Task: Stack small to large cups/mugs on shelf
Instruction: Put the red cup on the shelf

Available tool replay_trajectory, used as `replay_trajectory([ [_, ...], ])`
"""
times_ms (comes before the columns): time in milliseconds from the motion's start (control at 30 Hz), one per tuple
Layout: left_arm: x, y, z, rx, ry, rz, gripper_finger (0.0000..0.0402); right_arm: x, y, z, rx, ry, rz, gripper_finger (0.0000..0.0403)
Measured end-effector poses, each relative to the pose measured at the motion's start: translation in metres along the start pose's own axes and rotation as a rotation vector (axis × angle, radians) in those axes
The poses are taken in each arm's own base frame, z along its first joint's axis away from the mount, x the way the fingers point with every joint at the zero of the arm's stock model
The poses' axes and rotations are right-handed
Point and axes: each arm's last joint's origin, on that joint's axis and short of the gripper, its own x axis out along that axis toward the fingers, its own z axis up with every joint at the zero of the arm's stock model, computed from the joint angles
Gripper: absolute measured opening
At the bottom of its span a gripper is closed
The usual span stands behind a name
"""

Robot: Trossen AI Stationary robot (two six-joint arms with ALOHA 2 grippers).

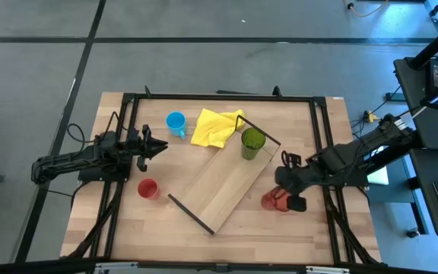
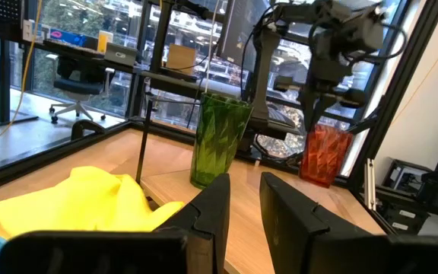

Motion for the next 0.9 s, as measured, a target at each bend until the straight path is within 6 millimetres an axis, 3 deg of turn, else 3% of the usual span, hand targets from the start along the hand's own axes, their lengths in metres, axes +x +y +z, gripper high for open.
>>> replay_trajectory([
  [233,0.000,0.000,0.000,0.000,0.000,0.000,0.0069,0.007,-0.005,0.059,0.206,-0.028,-0.119,0.0011],
  [367,0.000,0.000,0.000,0.000,0.000,0.000,0.0069,0.011,-0.016,0.080,0.265,-0.048,-0.151,0.0011],
  [567,0.000,0.000,0.000,0.000,0.000,0.000,0.0069,0.011,-0.037,0.090,0.404,-0.065,-0.170,0.0011],
  [900,0.000,0.000,0.000,0.000,0.000,0.000,0.0069,0.018,-0.040,0.096,0.641,-0.067,-0.109,0.0011],
])
